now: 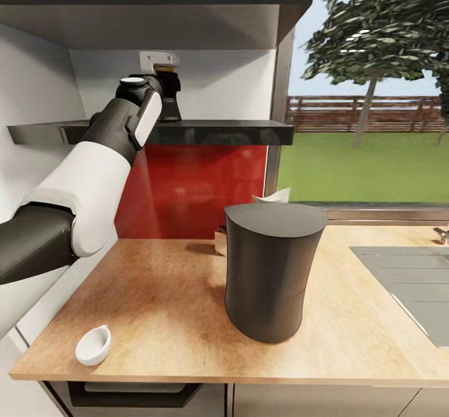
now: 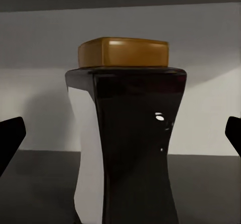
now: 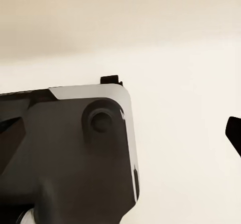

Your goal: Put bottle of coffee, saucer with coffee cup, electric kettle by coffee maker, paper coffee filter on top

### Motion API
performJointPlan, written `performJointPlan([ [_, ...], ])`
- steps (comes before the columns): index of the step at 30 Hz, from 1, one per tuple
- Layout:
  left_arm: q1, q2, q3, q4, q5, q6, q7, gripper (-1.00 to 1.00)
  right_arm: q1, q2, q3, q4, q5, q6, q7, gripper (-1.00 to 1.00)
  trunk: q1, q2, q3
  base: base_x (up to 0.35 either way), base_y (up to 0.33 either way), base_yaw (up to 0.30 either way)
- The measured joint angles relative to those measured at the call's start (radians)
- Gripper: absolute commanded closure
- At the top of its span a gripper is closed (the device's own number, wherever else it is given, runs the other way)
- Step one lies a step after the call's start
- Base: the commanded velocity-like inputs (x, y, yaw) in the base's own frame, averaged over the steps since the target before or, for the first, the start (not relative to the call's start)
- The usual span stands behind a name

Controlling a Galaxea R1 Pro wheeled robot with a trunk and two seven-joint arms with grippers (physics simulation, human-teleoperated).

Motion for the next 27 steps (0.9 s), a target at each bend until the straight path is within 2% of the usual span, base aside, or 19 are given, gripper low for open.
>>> performJointPlan([
  [18, 0.004, 0.001, 0.001, 0.006, 0.0, 0.0, 0.004, -1.0, 0.001, -0.001, 0.0, 0.0, 0.0, 0.0, 0.0, -1.0, 0.0, 0.0, 0.0, 0.055, 0.0, 0.0],
  [27, 0.005, 0.015, 0.002, 0.013, 0.001, 0.0, 0.004, -1.0, 0.002, -0.001, 0.0, 0.0, 0.0, 0.0, 0.0, -1.0, 0.0, 0.0, 0.0, 0.0, 0.0, 0.0],
])
